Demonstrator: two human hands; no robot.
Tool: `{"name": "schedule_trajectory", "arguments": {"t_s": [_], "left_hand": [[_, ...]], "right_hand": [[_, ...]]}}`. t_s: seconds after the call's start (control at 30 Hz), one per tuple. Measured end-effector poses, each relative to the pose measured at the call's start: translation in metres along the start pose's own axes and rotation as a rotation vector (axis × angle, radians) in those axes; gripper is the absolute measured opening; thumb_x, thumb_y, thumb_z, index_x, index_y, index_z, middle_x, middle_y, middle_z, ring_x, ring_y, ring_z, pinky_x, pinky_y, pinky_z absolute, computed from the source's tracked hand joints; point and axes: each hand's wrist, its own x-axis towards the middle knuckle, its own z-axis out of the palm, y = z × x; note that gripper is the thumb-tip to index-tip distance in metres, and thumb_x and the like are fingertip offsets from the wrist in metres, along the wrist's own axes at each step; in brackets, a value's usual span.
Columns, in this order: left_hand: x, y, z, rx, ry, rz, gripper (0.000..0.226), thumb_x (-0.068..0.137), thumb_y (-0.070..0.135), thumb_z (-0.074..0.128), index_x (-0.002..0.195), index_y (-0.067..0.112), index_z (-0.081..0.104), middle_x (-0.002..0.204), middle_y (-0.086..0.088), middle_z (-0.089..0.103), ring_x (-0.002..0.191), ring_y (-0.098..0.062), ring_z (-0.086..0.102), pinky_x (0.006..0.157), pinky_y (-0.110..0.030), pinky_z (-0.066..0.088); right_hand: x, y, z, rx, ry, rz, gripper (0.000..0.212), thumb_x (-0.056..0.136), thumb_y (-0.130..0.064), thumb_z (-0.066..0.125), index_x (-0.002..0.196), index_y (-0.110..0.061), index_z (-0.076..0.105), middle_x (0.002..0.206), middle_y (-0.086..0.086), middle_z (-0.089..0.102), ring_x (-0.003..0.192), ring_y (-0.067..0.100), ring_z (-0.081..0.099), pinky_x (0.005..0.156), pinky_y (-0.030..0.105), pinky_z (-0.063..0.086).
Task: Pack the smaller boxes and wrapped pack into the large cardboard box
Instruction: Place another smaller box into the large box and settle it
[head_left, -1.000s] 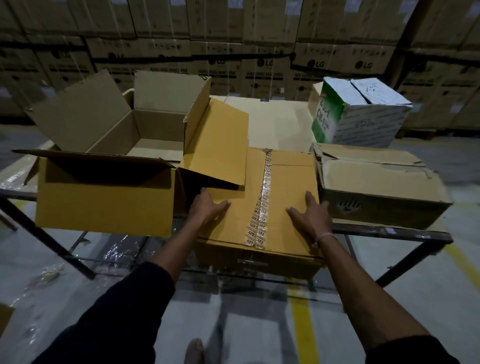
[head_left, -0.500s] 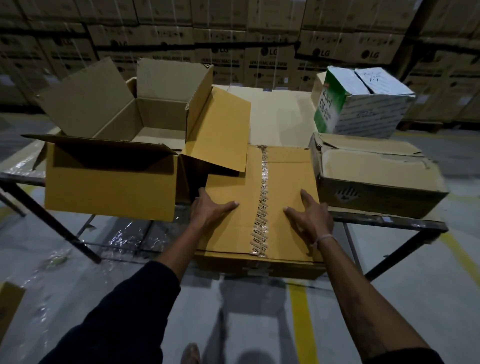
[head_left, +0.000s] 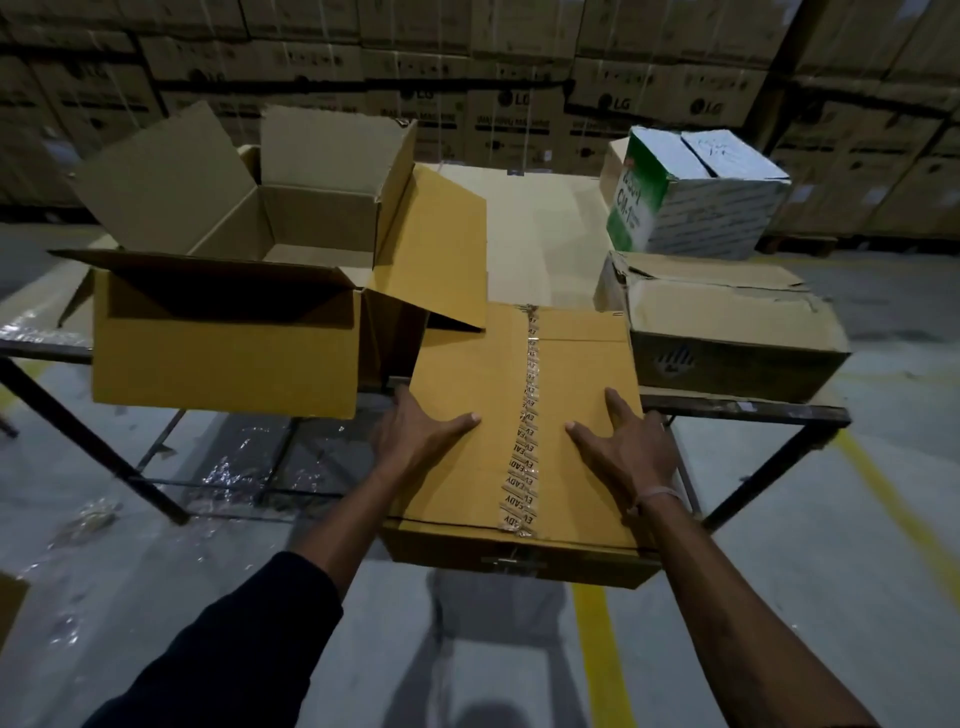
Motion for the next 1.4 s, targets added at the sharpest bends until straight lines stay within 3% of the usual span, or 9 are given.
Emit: {"name": "schedule_trajectory", "arguments": {"t_s": [0.2, 0.37, 0.57, 0.77, 0.93, 1.03, 1.1, 1.3, 1.4], "left_hand": [[-0.038, -0.011, -0.017, 0.062, -0.047, 0.032, 0.115, 0.059, 0.085, 0.074, 0.141, 0.016, 0.034, 0.138, -0.011, 0.056, 0.125, -0.036, 0.057, 0.101, -0.051, 0.048], [-0.074, -0.015, -0.022, 0.075, -0.098, 0.057, 0.119, 0.055, 0.089, 0.071, 0.142, 0.017, 0.034, 0.138, -0.011, 0.056, 0.123, -0.035, 0.057, 0.097, -0.05, 0.052], [-0.116, -0.003, -0.016, 0.085, -0.146, 0.139, 0.114, 0.064, 0.083, 0.073, 0.145, 0.015, 0.031, 0.14, -0.011, 0.053, 0.126, -0.035, 0.056, 0.095, -0.045, 0.049], [-0.136, 0.03, -0.017, 0.078, -0.128, 0.236, 0.116, 0.062, 0.084, 0.073, 0.146, 0.016, 0.031, 0.141, -0.012, 0.055, 0.127, -0.037, 0.055, 0.098, -0.048, 0.049], [-0.132, 0.064, -0.039, 0.026, -0.074, 0.334, 0.118, 0.057, 0.088, 0.072, 0.146, 0.019, 0.034, 0.142, -0.01, 0.056, 0.127, -0.037, 0.056, 0.098, -0.05, 0.05], [-0.124, 0.085, -0.059, -0.015, -0.01, 0.399, 0.116, 0.059, 0.085, 0.074, 0.143, 0.016, 0.035, 0.139, -0.009, 0.057, 0.124, -0.036, 0.057, 0.09, -0.044, 0.051], [-0.116, 0.1, -0.075, -0.021, 0.005, 0.417, 0.108, 0.064, 0.08, 0.076, 0.138, 0.012, 0.035, 0.133, -0.01, 0.057, 0.119, -0.036, 0.058, 0.083, -0.04, 0.049], [-0.071, 0.149, -0.127, 0.028, 0.103, 0.48, 0.109, 0.064, 0.084, 0.071, 0.137, 0.013, 0.032, 0.125, -0.01, 0.06, 0.108, -0.035, 0.062, 0.089, -0.049, 0.056], [-0.04, 0.177, -0.151, 0.008, 0.155, 0.523, 0.111, 0.06, 0.088, 0.071, 0.135, 0.016, 0.033, 0.125, -0.009, 0.06, 0.109, -0.034, 0.062, 0.091, -0.05, 0.055]], "right_hand": [[-0.054, 0.005, -0.006, -0.017, 0.061, 0.005, 0.093, 0.083, -0.085, 0.052, 0.16, -0.038, 0.03, 0.146, 0.02, 0.044, 0.124, 0.04, 0.055, 0.093, 0.045, 0.051], [-0.098, 0.021, -0.019, -0.056, 0.08, 0.04, 0.097, 0.079, -0.092, 0.046, 0.159, -0.04, 0.029, 0.135, 0.018, 0.051, 0.117, 0.038, 0.059, 0.09, 0.042, 0.054], [-0.143, 0.049, -0.04, -0.108, 0.133, 0.098, 0.096, 0.079, -0.093, 0.042, 0.158, -0.041, 0.03, 0.122, 0.015, 0.054, 0.109, 0.036, 0.062, 0.082, 0.039, 0.052], [-0.171, 0.065, -0.071, -0.118, 0.256, 0.154, 0.093, 0.082, -0.091, 0.042, 0.158, -0.039, 0.031, 0.12, 0.017, 0.053, 0.106, 0.037, 0.062, 0.078, 0.038, 0.049], [-0.169, 0.05, -0.106, -0.081, 0.348, 0.175, 0.094, 0.08, -0.091, 0.044, 0.159, -0.041, 0.032, 0.127, 0.019, 0.052, 0.111, 0.04, 0.06, 0.083, 0.04, 0.052], [-0.161, 0.03, -0.129, -0.052, 0.404, 0.174, 0.094, 0.079, -0.091, 0.047, 0.158, -0.043, 0.032, 0.135, 0.023, 0.049, 0.12, 0.043, 0.057, 0.092, 0.046, 0.051], [-0.152, 0.016, -0.143, -0.04, 0.426, 0.159, 0.095, 0.079, -0.091, 0.047, 0.159, -0.043, 0.031, 0.132, 0.022, 0.051, 0.119, 0.043, 0.056, 0.091, 0.045, 0.048], [-0.109, -0.035, -0.185, 0.025, 0.514, 0.083, 0.092, 0.082, -0.087, 0.05, 0.16, -0.042, 0.028, 0.131, 0.021, 0.049, 0.117, 0.042, 0.055, 0.083, 0.042, 0.044], [-0.077, -0.061, -0.203, 0.067, 0.588, 0.042, 0.093, 0.082, -0.086, 0.051, 0.16, -0.04, 0.029, 0.131, 0.023, 0.048, 0.115, 0.043, 0.054, 0.089, 0.044, 0.046]]}}
